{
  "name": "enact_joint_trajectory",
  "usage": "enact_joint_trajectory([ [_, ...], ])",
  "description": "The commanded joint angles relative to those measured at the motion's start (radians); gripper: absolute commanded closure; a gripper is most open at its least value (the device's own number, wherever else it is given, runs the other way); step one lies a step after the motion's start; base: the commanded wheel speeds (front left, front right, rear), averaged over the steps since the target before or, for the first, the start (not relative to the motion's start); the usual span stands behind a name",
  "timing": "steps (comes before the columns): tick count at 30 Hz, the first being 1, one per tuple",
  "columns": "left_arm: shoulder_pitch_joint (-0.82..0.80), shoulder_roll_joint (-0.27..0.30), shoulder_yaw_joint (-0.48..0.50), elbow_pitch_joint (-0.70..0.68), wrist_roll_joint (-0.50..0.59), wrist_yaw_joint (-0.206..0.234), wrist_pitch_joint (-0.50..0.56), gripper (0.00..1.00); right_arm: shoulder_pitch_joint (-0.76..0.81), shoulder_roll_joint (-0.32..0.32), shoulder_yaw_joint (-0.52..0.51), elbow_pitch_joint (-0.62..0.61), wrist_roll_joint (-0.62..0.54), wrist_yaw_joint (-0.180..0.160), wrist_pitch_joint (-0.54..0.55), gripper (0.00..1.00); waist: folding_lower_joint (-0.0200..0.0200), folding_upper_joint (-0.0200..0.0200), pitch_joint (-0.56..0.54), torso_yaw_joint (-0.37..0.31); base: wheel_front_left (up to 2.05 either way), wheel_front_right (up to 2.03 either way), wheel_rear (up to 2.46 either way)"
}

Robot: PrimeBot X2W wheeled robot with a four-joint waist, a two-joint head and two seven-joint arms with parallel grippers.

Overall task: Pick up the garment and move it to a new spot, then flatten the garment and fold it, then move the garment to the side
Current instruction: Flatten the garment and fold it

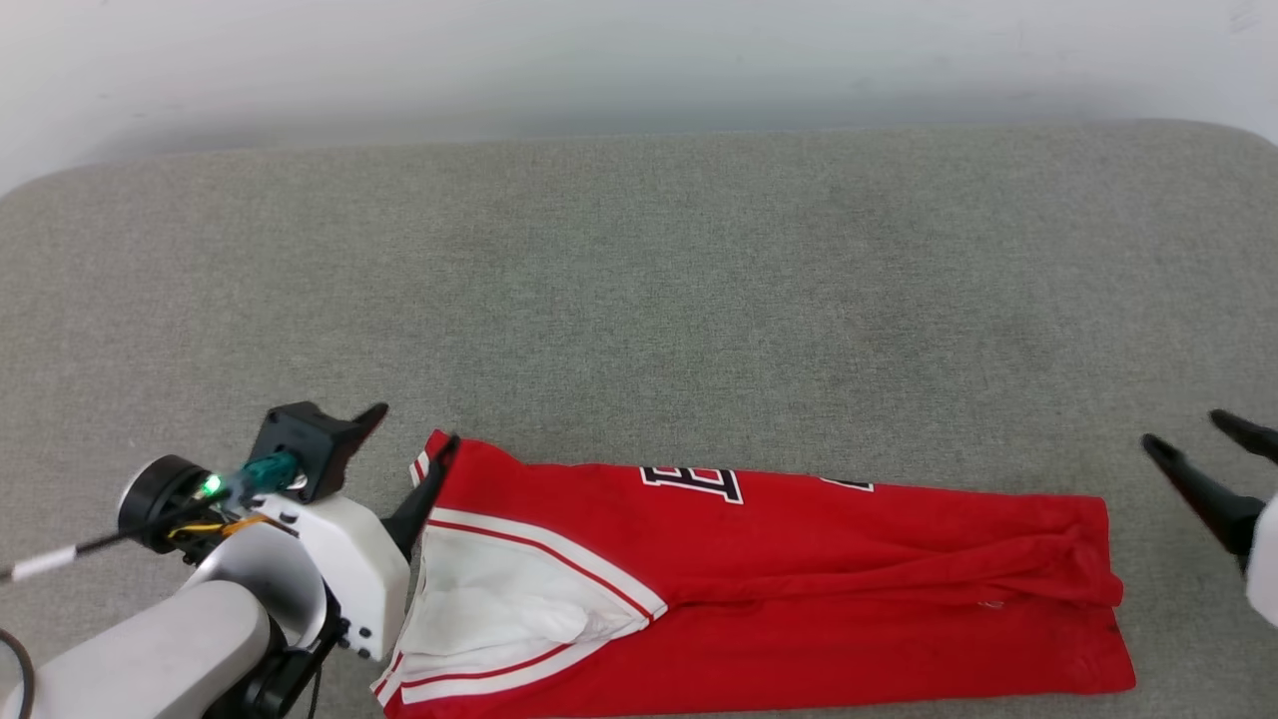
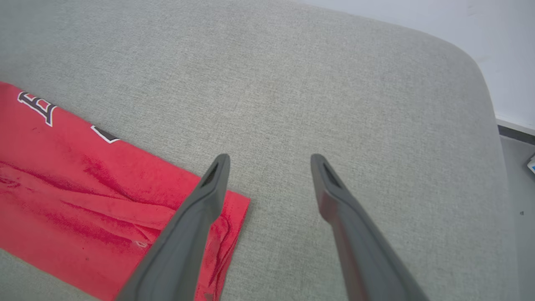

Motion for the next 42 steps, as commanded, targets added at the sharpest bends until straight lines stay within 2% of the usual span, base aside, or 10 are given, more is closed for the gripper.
enact_joint_trajectory([
  [1,0.025,-0.011,0.024,0.01,0.012,0.04,-0.058,0.0,0.034,0.014,-0.041,0.01,-0.008,-0.001,-0.01,0.0,0.0001,0.0,0.002,0.001,0.0,0.0,0.0],
  [8,0.105,-0.08,0.094,0.07,0.05,0.182,-0.254,0.0,0.14,0.101,-0.175,0.055,0.007,-0.001,0.019,0.0,0.0001,0.0,0.014,0.008,0.0,0.0,0.0],
  [12,0.149,-0.128,0.156,0.089,0.09,0.23,-0.28,0.0,0.182,0.151,-0.198,0.07,0.031,-0.001,0.054,0.0,0.0001,0.0,0.02,0.015,0.0,0.0,0.0],
  [17,0.23,-0.205,0.299,0.071,0.217,0.27,-0.284,0.0,0.217,0.217,-0.199,0.093,0.075,-0.001,0.096,0.0,0.0001,0.0,0.029,0.026,0.0,0.0,0.0],
  [29,0.46,-0.376,0.597,0.047,0.482,0.252,-0.283,0.0,0.272,0.315,-0.088,0.133,0.16,-0.001,0.193,0.0,0.0001,0.0,0.032,0.046,0.0,0.0,0.0],
  [37,0.568,-0.505,0.743,0.059,0.623,0.178,-0.284,0.0,0.231,0.359,-0.002,0.199,0.163,0.001,0.226,0.0,0.0001,0.0,0.019,0.052,0.0,0.0,0.0],
  [38,0.577,-0.52,0.756,0.061,0.639,0.167,-0.284,0.0,0.224,0.358,0.002,0.205,0.164,0.001,0.225,0.53,0.0001,0.0,0.016,0.053,0.0,0.0,0.0],
  [39,0.586,-0.535,0.772,0.062,0.654,0.157,-0.284,0.0,0.214,0.353,0.003,0.211,0.164,0.001,0.225,0.85,0.0001,0.0,0.013,0.054,0.0,0.0,0.0],
  [40,0.592,-0.548,0.786,0.063,0.669,0.146,-0.284,0.0,0.205,0.345,0.001,0.215,0.164,0.001,0.222,1.0,0.0001,0.0,0.01,0.055,0.0,0.0,0.0],
  [42,0.609,-0.573,0.809,0.064,0.696,0.126,-0.284,0.0,0.185,0.32,-0.015,0.217,0.16,0.0,0.204,1.0,0.0001,0.0,0.002,0.057,0.0,0.0,0.0],
])
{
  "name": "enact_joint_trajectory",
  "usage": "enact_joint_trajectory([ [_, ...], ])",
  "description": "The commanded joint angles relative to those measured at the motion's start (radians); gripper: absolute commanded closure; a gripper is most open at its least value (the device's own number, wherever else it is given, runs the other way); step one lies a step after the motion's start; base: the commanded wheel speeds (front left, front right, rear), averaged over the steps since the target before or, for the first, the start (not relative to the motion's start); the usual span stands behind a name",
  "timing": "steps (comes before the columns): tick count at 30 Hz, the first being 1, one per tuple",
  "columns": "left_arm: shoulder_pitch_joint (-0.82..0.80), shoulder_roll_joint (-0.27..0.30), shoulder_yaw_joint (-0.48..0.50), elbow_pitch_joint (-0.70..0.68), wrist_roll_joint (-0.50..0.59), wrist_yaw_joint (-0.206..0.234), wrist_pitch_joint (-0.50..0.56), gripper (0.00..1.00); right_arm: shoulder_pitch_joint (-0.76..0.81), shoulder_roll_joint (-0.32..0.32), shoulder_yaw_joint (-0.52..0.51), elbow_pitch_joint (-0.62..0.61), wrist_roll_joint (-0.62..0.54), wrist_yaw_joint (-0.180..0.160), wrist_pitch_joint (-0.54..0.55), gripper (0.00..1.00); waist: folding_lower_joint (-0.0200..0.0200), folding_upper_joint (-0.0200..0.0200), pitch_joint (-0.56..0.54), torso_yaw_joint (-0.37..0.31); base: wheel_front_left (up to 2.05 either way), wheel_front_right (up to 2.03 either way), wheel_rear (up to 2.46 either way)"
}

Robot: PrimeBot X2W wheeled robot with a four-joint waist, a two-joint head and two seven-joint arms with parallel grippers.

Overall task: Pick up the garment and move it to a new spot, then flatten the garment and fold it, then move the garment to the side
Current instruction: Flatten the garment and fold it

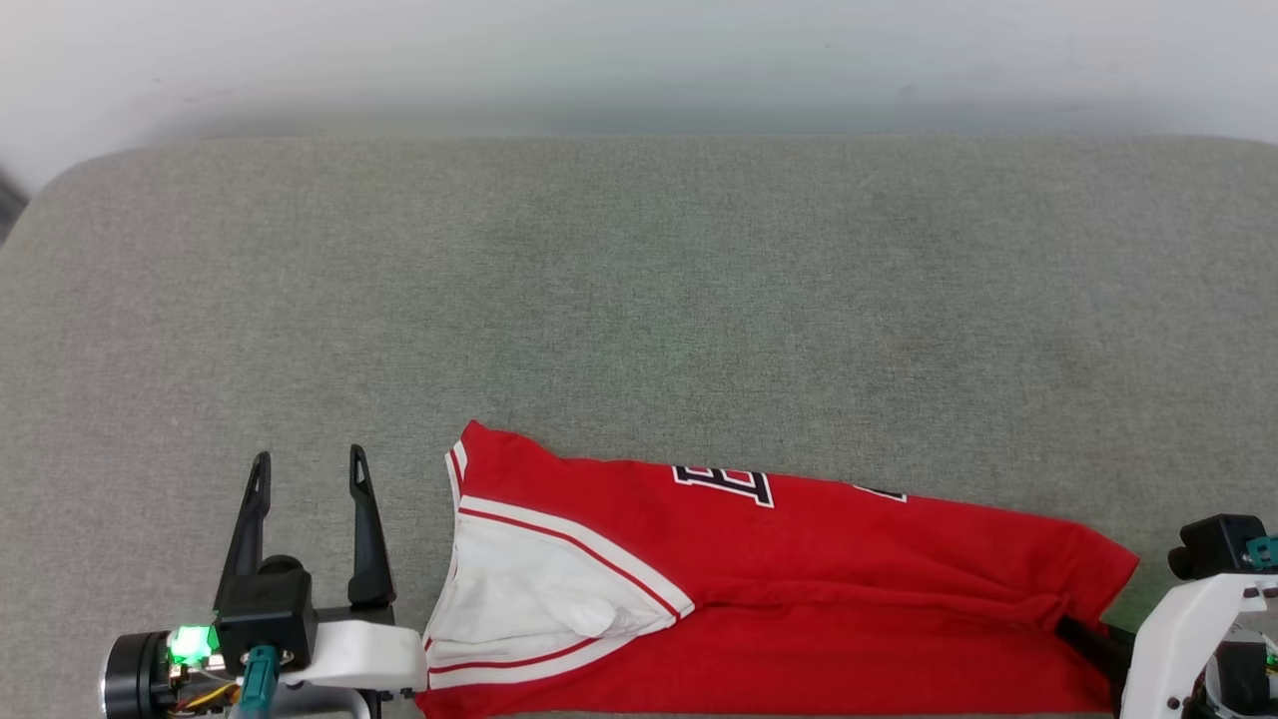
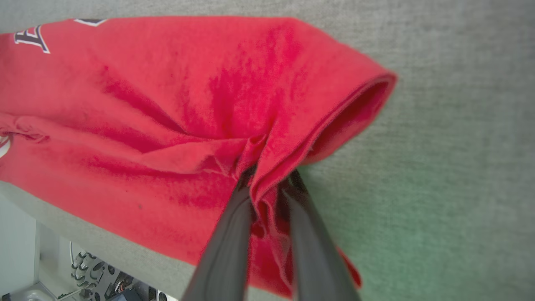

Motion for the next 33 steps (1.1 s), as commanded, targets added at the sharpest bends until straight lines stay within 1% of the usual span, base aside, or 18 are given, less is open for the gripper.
enact_joint_trajectory([
  [1,0.016,-0.01,0.012,0.0,0.014,-0.009,-0.004,0.0,0.016,0.031,0.032,0.021,0.001,0.0,0.008,1.0,0.0,0.0,-0.006,0.002,0.0,0.0,0.0],
  [5,0.045,-0.05,0.051,-0.01,0.057,-0.049,-0.004,0.0,-0.017,-0.045,-0.015,-0.005,-0.003,0.0,-0.011,1.0,0.0,0.0,-0.025,0.002,0.0,0.0,0.0],
  [9,0.069,-0.083,0.083,-0.02,0.089,-0.084,-0.004,0.0,-0.019,-0.115,-0.063,-0.026,-0.002,0.0,-0.004,1.0,0.0,0.0,-0.04,0.0,0.0,0.0,0.0],
  [12,0.083,-0.099,0.101,-0.028,0.113,-0.108,-0.004,0.0,-0.011,-0.166,-0.106,-0.024,-0.021,0.0,0.024,1.0,0.0,0.0,-0.049,-0.002,0.0,0.0,0.0],
  [18,0.099,-0.125,0.13,-0.034,0.144,-0.151,-0.004,0.0,0.024,-0.214,-0.198,-0.057,-0.089,0.0,0.143,1.0,0.0,0.0,-0.058,-0.006,0.0,0.0,0.0],
  [20,0.102,-0.134,0.138,-0.032,0.152,-0.164,-0.004,0.0,0.038,-0.214,-0.214,-0.092,-0.091,0.0,0.188,1.0,0.0,0.0,-0.06,-0.006,0.0,0.0,0.0],
  [22,0.103,-0.14,0.145,-0.031,0.161,-0.173,-0.004,0.0,0.052,-0.2,-0.225,-0.149,-0.083,0.0,0.224,1.0,0.0,0.0,-0.062,-0.004,0.0,0.0,0.0],
  [27,0.103,-0.15,0.16,-0.031,0.18,-0.199,-0.004,0.0,0.083,-0.145,-0.224,-0.35,-0.062,0.0,0.299,1.0,0.0,0.0,-0.063,-0.001,0.0,0.0,0.0],
  [30,0.095,-0.158,0.164,-0.028,0.187,-0.211,-0.004,0.0,0.08,-0.11,-0.196,-0.468,-0.055,0.0,0.338,1.0,0.0,0.0,-0.058,0.002,0.0,0.0,0.0],
  [33,0.081,-0.165,0.17,-0.027,0.193,-0.224,-0.004,0.0,0.038,-0.081,-0.15,-0.551,-0.074,0.0,0.368,1.0,0.0,0.0,-0.048,0.004,0.0,0.0,0.0],
])
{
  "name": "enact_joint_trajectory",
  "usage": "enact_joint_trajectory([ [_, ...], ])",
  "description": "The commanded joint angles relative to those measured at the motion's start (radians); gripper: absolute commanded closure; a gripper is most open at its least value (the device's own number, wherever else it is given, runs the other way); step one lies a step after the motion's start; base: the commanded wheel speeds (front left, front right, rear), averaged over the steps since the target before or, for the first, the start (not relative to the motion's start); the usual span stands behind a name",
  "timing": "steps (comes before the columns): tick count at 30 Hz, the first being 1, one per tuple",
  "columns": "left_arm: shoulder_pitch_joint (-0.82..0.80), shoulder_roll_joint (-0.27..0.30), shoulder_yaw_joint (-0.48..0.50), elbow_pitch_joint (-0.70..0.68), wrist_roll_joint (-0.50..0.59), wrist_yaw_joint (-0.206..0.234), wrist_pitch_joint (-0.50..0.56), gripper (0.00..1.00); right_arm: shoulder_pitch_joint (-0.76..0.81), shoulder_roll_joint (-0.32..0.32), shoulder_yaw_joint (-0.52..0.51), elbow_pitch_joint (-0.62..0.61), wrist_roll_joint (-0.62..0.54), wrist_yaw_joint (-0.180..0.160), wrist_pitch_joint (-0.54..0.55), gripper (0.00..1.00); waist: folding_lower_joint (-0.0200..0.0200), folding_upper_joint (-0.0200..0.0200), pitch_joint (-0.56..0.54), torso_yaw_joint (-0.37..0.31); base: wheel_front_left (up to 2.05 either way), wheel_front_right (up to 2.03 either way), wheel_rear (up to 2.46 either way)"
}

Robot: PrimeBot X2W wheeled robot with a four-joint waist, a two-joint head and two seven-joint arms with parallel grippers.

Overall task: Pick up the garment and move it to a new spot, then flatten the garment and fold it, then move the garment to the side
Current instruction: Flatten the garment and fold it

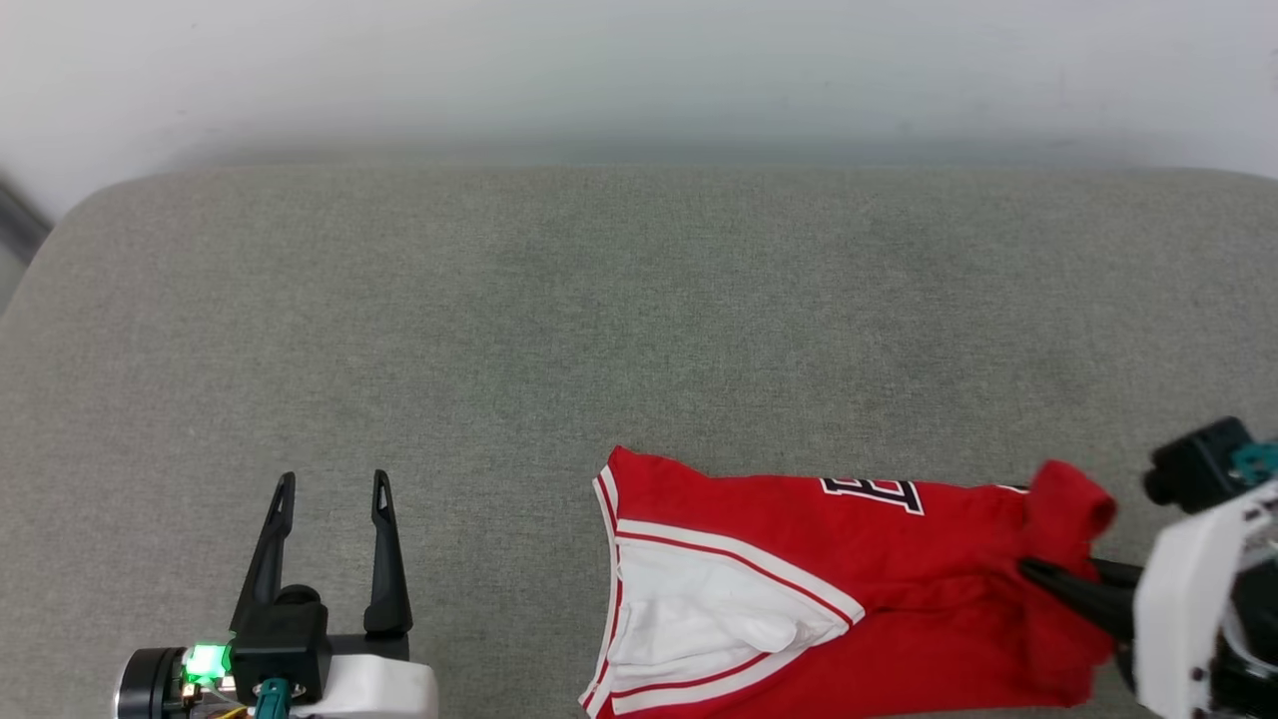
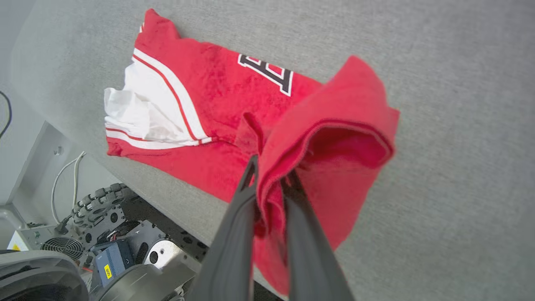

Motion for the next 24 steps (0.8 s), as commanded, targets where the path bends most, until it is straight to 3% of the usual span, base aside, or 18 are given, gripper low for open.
enact_joint_trajectory([
  [1,-0.015,-0.007,0.003,0.001,0.007,-0.007,-0.004,0.0,-0.041,0.02,0.027,-0.026,-0.012,0.0,0.012,1.0,0.0,0.0,0.008,0.002,0.0,0.0,0.0],
  [9,-0.052,-0.029,0.007,0.007,0.024,-0.031,-0.004,0.0,-0.296,0.153,0.291,0.005,-0.079,0.0,0.048,1.0,0.0,0.0,0.047,0.02,0.0,0.0,0.0],
  [19,-0.098,-0.053,0.006,0.016,0.036,-0.048,-0.005,0.0,-0.552,0.282,0.635,0.244,-0.136,0.0,-0.021,1.0,0.0,0.0,0.107,0.055,0.0,0.0,0.0],
  [24,-0.113,-0.062,-0.001,0.017,0.043,-0.053,-0.005,0.0,-0.598,0.298,0.766,0.379,-0.176,0.0,-0.07,1.0,0.0,0.0,0.128,0.068,0.0,0.0,0.0],
])
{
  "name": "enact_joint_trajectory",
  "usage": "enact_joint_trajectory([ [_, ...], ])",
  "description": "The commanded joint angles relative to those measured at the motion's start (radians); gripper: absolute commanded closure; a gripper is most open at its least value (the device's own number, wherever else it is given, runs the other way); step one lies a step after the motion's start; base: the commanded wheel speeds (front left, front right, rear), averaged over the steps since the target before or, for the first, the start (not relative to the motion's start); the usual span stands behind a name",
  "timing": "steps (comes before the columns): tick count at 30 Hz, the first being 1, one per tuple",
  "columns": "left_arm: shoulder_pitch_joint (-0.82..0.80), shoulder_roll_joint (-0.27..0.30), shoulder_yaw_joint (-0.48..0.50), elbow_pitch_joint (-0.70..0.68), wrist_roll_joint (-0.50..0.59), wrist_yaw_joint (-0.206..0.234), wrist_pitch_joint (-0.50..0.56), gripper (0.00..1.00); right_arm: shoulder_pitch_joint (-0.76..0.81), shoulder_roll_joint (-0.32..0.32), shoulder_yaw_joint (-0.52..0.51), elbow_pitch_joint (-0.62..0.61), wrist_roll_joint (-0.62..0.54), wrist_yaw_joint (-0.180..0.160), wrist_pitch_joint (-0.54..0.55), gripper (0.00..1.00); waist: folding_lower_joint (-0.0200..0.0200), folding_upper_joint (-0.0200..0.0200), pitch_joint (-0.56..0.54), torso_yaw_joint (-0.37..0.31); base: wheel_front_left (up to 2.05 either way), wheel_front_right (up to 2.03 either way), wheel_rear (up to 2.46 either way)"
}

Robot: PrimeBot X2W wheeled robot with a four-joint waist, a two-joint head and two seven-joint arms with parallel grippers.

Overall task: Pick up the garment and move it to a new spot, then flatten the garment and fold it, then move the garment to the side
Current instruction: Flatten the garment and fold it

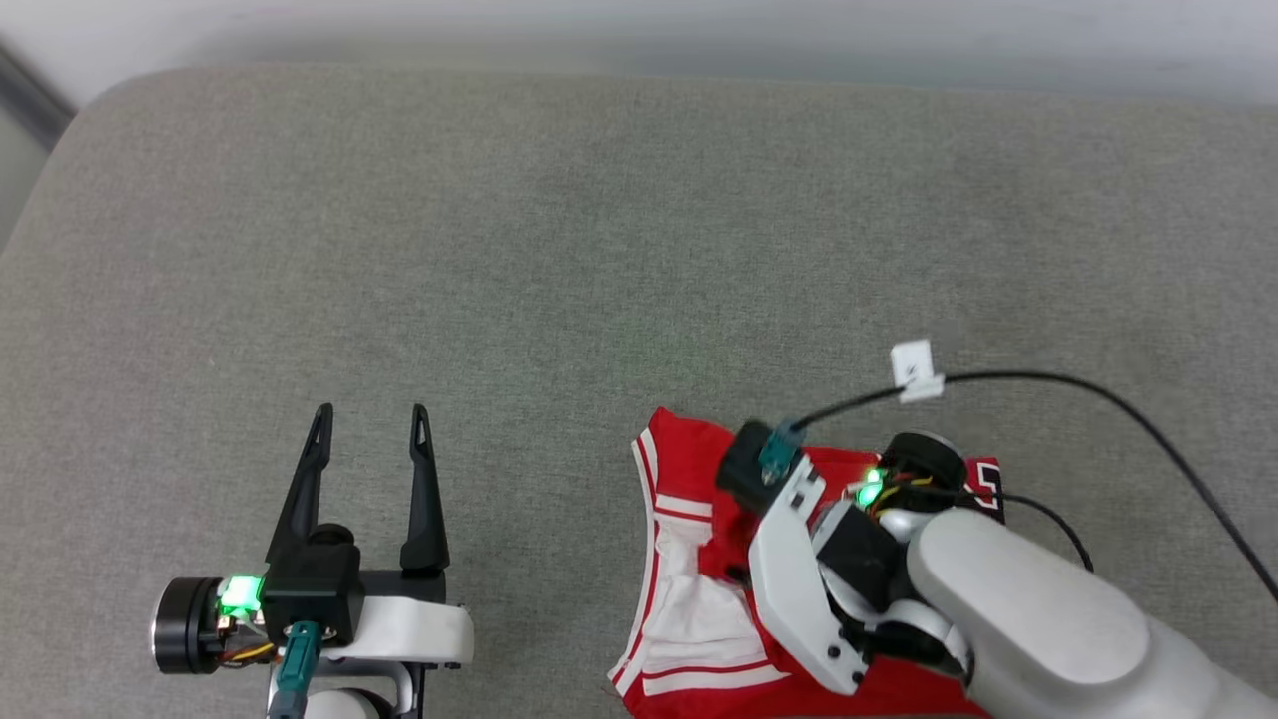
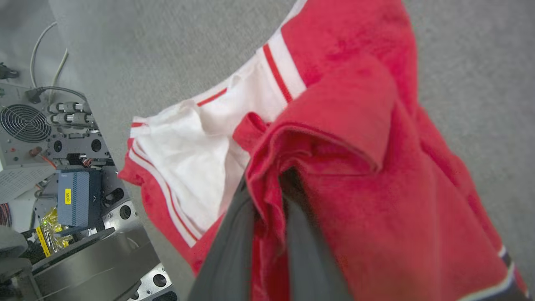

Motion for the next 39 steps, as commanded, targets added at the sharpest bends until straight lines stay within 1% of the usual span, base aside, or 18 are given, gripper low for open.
enact_joint_trajectory([
  [1,-0.012,-0.005,-0.002,0.001,0.006,-0.004,-0.005,0.0,-0.012,0.002,0.014,0.017,-0.011,0.0,-0.011,1.0,-0.0001,0.0,0.007,0.006,0.0,0.0,0.0],
  [5,-0.021,-0.009,-0.001,0.005,0.007,-0.006,-0.005,0.0,-0.008,0.02,0.075,0.141,0.002,-0.001,-0.073,1.0,-0.0001,0.0,0.017,0.006,0.0,0.0,0.0],
  [8,-0.014,-0.009,0.006,0.008,0.009,-0.005,-0.005,0.0,-0.028,0.028,0.094,0.172,0.017,-0.002,-0.128,0.99,-0.0001,0.0,0.011,-0.005,0.0,0.0,0.0],
  [9,-0.008,-0.008,0.009,0.01,0.009,-0.005,-0.005,0.0,-0.039,0.027,0.092,0.169,0.023,-0.002,-0.153,0.69,-0.0001,0.0,0.005,-0.009,0.0,0.0,0.0],
  [10,-0.003,-0.006,0.01,0.011,0.01,-0.007,-0.005,0.0,-0.053,0.021,0.091,0.161,0.022,-0.002,-0.18,0.0,-0.0001,0.0,-0.001,-0.014,0.0,0.0,0.0],
  [12,0.004,-0.006,0.012,0.016,0.009,-0.01,-0.004,0.0,-0.077,0.002,0.083,0.13,0.014,-0.001,-0.239,0.0,-0.0001,0.0,-0.017,-0.022,0.0,0.0,0.0],
  [15,0.018,-0.002,0.02,0.016,0.008,-0.013,-0.004,0.0,-0.088,-0.029,0.028,0.087,-0.027,-0.001,-0.357,0.0,-0.0001,0.0,-0.046,-0.039,0.0,0.0,0.0],
  [18,0.028,0.001,0.023,0.012,0.009,-0.016,-0.004,0.0,-0.081,-0.065,-0.083,0.059,-0.084,-0.001,-0.469,0.0,-0.0001,0.0,-0.07,-0.057,0.0,0.0,0.0],
  [22,0.045,0.004,0.026,0.007,0.014,-0.017,-0.004,0.0,-0.028,-0.074,-0.279,0.042,-0.197,-0.001,-0.614,0.0,-0.0001,0.0,-0.092,-0.08,0.0,0.0,0.0],
  [26,0.053,0.004,0.023,0.004,0.017,-0.021,-0.003,0.0,0.053,-0.047,-0.492,0.033,-0.317,-0.001,-0.754,0.0,-0.0001,0.0,-0.107,-0.096,0.0,0.0,0.0],
  [31,0.065,0.003,0.022,0.004,0.012,-0.023,-0.003,0.0,0.195,0.012,-0.706,0.007,-0.455,-0.001,-0.894,0.0,-0.0001,0.0,-0.121,-0.108,0.0,0.0,0.0],
  [35,0.077,0.004,0.022,0.003,0.01,-0.028,-0.003,0.0,0.322,0.074,-0.845,-0.028,-0.531,-0.001,-0.954,0.0,-0.0001,0.0,-0.137,-0.111,0.0,0.0,0.0],
  [39,0.085,0.004,0.024,0.006,0.007,-0.032,-0.004,0.0,0.445,0.15,-0.943,-0.079,-0.578,-0.001,-0.977,0.0,-0.0001,0.0,-0.152,-0.112,0.0,0.0,0.0],
])
